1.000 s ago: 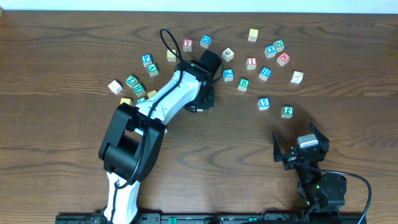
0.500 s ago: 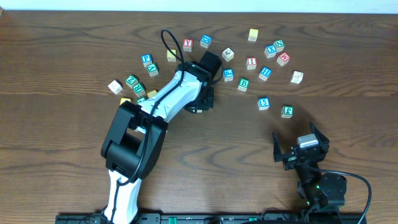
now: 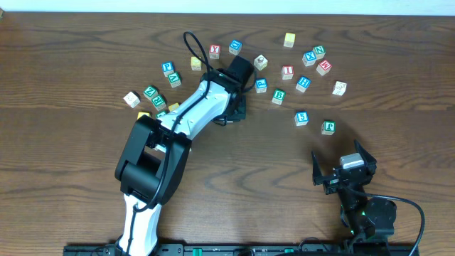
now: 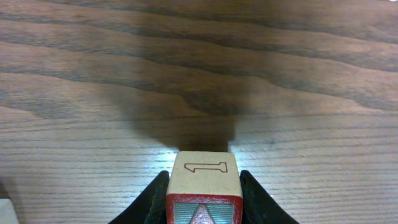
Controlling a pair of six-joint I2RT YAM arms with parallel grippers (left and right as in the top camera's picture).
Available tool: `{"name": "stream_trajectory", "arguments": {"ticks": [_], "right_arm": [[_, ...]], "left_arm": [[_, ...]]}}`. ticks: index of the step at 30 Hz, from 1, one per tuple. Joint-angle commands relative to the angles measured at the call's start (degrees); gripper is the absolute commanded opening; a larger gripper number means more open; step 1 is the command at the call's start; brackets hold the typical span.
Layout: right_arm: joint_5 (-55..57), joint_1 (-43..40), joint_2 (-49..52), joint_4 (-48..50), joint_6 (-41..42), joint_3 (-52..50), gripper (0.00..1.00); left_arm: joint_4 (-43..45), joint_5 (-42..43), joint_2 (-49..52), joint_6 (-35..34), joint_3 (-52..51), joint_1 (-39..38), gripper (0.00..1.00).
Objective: Spell out AI2
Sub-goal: 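Lower the red A block onto the table and open the left gripper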
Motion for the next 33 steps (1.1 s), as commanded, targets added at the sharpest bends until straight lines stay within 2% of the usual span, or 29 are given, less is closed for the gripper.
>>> {"name": "stream_trajectory", "arguments": {"ticks": [1,33], "right_arm": [[-0.8,0.3,0.0,-0.2,-0.6,0.0,0.99],[-0.8,0.3,0.0,-0.2,-0.6,0.0,0.99]], "left_arm": [[-0.1,-1.6,0.9,0.2,-0.5,1.3,0.26],[-0.5,2.6,2.1,2.4,-0.5,2.2,0.25]]}}
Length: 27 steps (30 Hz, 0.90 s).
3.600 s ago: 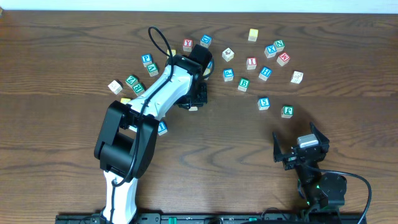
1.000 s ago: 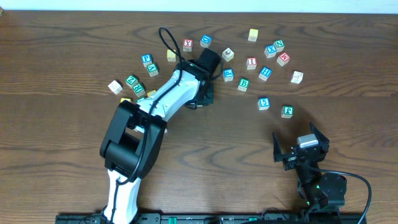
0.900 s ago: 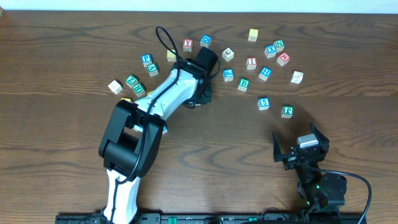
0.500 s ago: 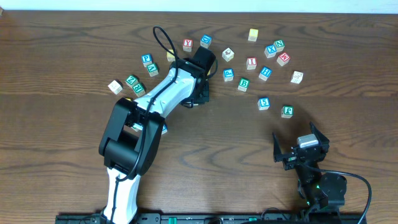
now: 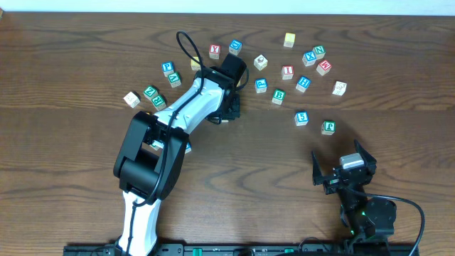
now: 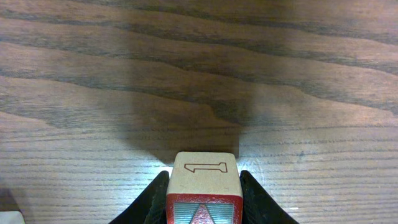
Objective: Spell out AI2
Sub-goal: 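Lower the red A block onto the table and open the left gripper, then raise the left gripper and withdraw it to the left side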
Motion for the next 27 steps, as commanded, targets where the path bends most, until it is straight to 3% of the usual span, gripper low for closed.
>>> {"name": "stream_trajectory", "arguments": {"ticks": [1,11,13,17,27], "right_arm": [[-0.8,0.3,0.0,-0.2,-0.6,0.0,0.99],[-0.8,0.3,0.0,-0.2,-0.6,0.0,0.99],[-0.8,0.3,0.0,-0.2,-0.6,0.0,0.99],[-0.8,0.3,0.0,-0.2,-0.6,0.0,0.99],[-0.8,0.3,0.0,-0.2,-0.6,0.0,0.99]], "left_arm": [[-0.3,0.7,0.9,0.9,-0.5,0.0,0.25],[-0.3,0.7,0.9,0.9,-0.5,0.0,0.26],[-0.3,0.7,0.9,0.9,-0.5,0.0,0.39],[-0.3,0.7,0.9,0.9,-0.5,0.0,0.48],[-0.3,0.7,-0.4,0.9,-0.4,0.3,0.49]]}}
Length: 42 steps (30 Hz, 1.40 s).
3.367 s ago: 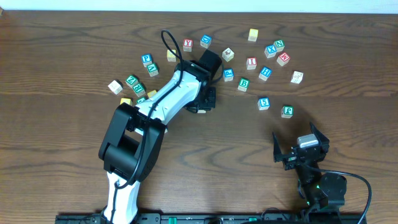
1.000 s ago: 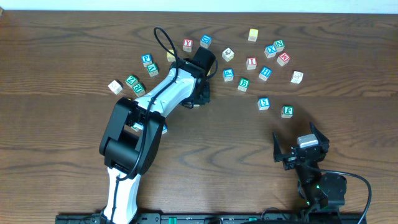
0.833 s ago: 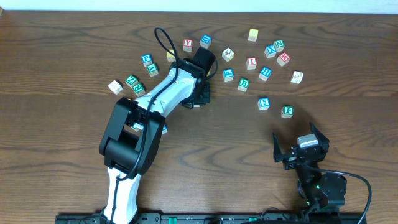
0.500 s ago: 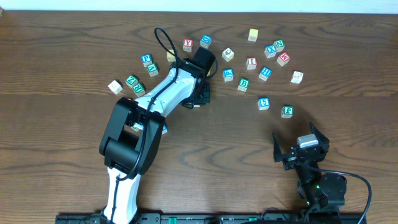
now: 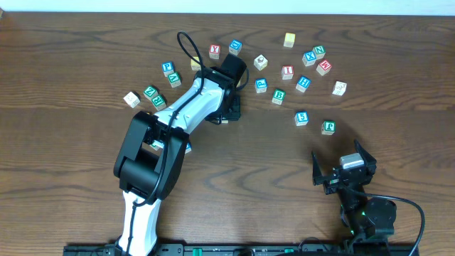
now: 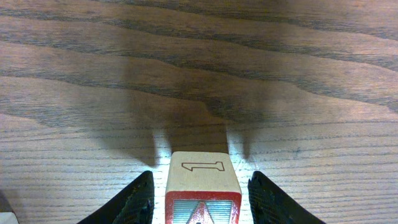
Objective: Spell out AI2
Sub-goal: 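Raise the left gripper and withdraw it to the left side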
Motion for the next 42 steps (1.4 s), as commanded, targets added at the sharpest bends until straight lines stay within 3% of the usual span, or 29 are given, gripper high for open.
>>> {"name": "stream_trajectory", "arguments": {"ticks": [1,13,21,24,29,42], "right_arm": [[-0.8,0.3,0.0,-0.2,-0.6,0.0,0.99],[-0.8,0.3,0.0,-0.2,-0.6,0.0,0.99],[-0.8,0.3,0.0,-0.2,-0.6,0.0,0.99],[-0.8,0.3,0.0,-0.2,-0.6,0.0,0.99],[-0.8,0.3,0.0,-0.2,-0.6,0.0,0.99],[-1.2,0.3,0.1,0.2,1.9,0.0,0.99]], "left_arm": [[-0.3,0.2,-1.2,0.6,-0.4,0.4,0.48],[-7.4,-0.7,-20.2,4.0,-0.4,6.0,0.56],[-15.9,-2.7,-32.2,4.7,-0.4,12.1,0.89],[-18.2,-2.7,-34.7,4.6,-0.4,13.8,0.95],[-20.9,-2.7,-36.2,4.6,-0.4,15.6,1.0],[-23.3,-2.7,-36.2,4.7,-0.4,17.4,0.98]]}}
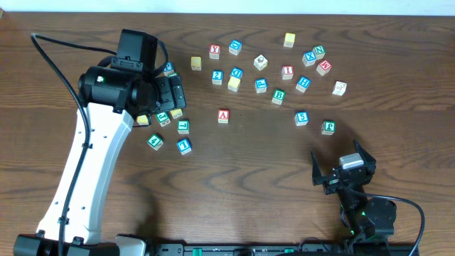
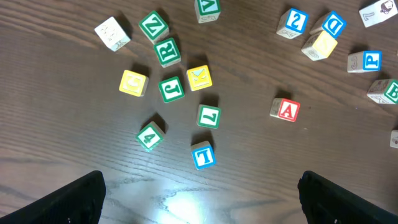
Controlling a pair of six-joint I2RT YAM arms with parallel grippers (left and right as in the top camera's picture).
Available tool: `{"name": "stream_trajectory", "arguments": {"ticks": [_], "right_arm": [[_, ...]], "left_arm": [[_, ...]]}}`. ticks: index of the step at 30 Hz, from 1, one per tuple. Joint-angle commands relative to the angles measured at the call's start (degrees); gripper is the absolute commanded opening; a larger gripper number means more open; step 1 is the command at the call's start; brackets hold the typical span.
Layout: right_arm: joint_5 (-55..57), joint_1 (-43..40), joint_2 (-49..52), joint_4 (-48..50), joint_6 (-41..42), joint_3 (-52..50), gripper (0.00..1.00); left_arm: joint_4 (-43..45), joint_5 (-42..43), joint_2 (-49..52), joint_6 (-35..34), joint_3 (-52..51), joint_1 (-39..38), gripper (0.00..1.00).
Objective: Spell out AI2
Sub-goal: 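Raise the left gripper and withdraw it to the left side, then move the right gripper over the red-framed I block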
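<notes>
The red A block (image 1: 223,116) (image 2: 286,110) stands alone on the dark wooden table (image 1: 234,178), with nothing touching it. Behind it, a blue 2 block (image 1: 217,77) (image 2: 293,20) sits in the scattered back row. The red I block (image 1: 287,72) lies further right in that row. My left gripper (image 1: 173,95) (image 2: 202,190) hangs high over the left cluster of blocks, open and empty. It is well to the left of the A block. My right gripper (image 1: 343,165) rests open near the front right, holding nothing.
Under the left gripper lie green blocks such as J (image 2: 171,89) and 7 (image 2: 209,116), a yellow block (image 2: 133,81) and a blue L block (image 2: 203,155). More lettered blocks spread along the back. A blue 5 block (image 1: 301,117) and a green block (image 1: 328,127) lie ahead of the right gripper.
My left gripper stood open low around the A block on the table. It is now raised and off to the left over the block cluster, and the A block stands alone. The right arm is unchanged.
First my left gripper was shut on the A block, low over the middle of the table. It then held it slightly further back. After that the jaws were open with the block set down. Now the gripper is away and the block stays there.
</notes>
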Motion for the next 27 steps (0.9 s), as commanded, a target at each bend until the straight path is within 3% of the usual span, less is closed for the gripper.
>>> {"name": "stream_trajectory", "arguments": {"ticks": [1,6,13,27], "right_arm": [[-0.7,0.3,0.1,0.0,1.4,0.0,0.99],[-0.8,0.3,0.1,3.9,7.3,0.3,0.99],[-2.3,0.3,2.2,1.4,7.6,5.4,0.99],[-3.7,0.3,24.2,-10.3,3.8,27.8,0.99]], "left_arm": [[-0.3,-0.7,-0.2,0.6,-0.2,0.5,0.98],[0.1,-0.8,-0.2,1.7,-0.2,0.5,0.98],[0.6,-0.8,-0.2,1.8,-0.2,0.5,0.98],[0.6,-0.8,-1.8,3.1,-0.2,2.5,0.98]]}}
